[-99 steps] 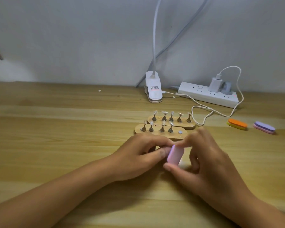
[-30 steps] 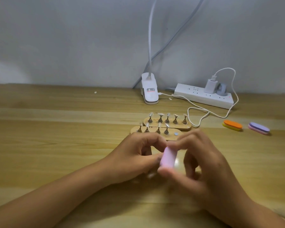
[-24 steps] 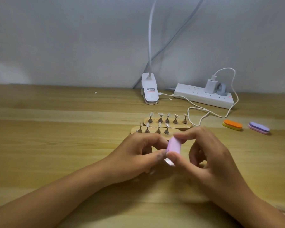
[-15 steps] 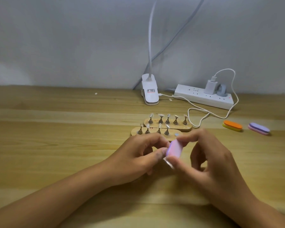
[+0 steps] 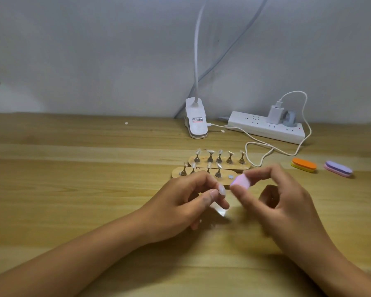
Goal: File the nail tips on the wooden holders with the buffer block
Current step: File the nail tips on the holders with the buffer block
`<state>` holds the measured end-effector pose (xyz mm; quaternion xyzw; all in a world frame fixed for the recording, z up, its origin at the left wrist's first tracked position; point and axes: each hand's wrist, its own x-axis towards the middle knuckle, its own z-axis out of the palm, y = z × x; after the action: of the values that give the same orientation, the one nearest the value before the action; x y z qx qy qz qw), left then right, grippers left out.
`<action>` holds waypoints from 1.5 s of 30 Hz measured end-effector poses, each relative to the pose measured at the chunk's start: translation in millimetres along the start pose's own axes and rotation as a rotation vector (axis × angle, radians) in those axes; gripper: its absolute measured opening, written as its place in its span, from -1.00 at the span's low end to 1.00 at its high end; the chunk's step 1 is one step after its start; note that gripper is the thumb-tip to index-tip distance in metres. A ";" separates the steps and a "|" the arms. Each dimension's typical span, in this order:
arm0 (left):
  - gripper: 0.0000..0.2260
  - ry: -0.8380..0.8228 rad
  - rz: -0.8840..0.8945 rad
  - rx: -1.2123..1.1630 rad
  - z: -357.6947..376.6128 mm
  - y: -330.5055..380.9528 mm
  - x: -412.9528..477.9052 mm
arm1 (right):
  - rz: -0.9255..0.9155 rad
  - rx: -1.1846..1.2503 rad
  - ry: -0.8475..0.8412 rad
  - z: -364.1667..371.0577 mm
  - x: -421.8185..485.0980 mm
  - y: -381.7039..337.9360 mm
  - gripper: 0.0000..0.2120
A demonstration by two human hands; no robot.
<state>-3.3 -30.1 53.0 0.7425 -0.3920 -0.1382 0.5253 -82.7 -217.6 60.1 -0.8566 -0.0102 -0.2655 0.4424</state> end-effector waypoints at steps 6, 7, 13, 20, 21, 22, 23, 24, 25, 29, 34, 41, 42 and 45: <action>-0.87 0.004 0.021 0.079 0.9 0.5 -1.0 | -0.144 -0.058 -0.116 5.6 -6.8 -5.9 -0.69; -0.87 0.004 0.034 0.107 0.9 0.8 -0.8 | -0.159 -0.080 -0.122 6.1 -7.3 -6.4 -0.68; -0.87 0.022 0.071 0.183 -0.3 0.8 -0.3 | -0.225 -0.150 -0.105 5.8 -7.2 -4.8 -0.66; -0.87 0.024 0.072 0.199 1.2 -0.2 -0.5 | -0.184 -0.178 -0.061 4.0 -5.4 -3.9 -0.64; -0.87 0.026 0.073 0.221 1.3 -1.0 -0.5 | -0.235 -0.187 -0.099 6.6 -7.8 -5.0 -0.64; -0.87 0.026 0.070 0.239 1.1 -1.8 -0.2 | -0.264 -0.178 -0.135 8.2 -9.7 -5.3 -0.64; -0.87 0.027 0.067 0.248 0.9 -1.8 0.1 | -0.259 -0.164 -0.143 8.2 -9.5 -5.3 -0.64; -0.86 0.026 0.068 0.245 0.6 -1.5 0.5 | -0.226 -0.146 -0.121 6.5 -7.9 -4.5 -0.64; -0.85 0.021 0.071 0.234 0.4 -0.6 0.5 | -0.178 -0.126 -0.083 3.7 -5.5 -3.5 -0.63; -0.85 0.024 0.082 0.233 0.2 -1.1 -0.6 | -0.188 -0.174 -0.084 5.1 -5.3 -3.0 -0.62; -0.86 0.030 0.076 0.220 0.5 -2.4 0.6 | -0.106 -0.089 -0.058 2.1 -3.2 -0.4 -0.64; -0.85 0.039 0.055 0.227 0.5 -2.9 0.7 | -0.149 -0.113 -0.110 4.0 -6.9 -2.6 -0.64; -0.85 0.035 0.053 0.208 0.6 -1.4 0.6 | -0.107 -0.107 -0.073 1.8 -4.9 -1.7 -0.64; -0.88 0.032 0.030 0.196 0.4 -2.4 -0.2 | -0.171 -0.165 -0.092 5.0 -6.5 -3.9 -0.65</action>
<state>-2.6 -29.8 50.7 0.7864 -0.4062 -0.0796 0.4584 -87.0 -210.0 57.7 -0.8973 -0.0815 -0.2627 0.3451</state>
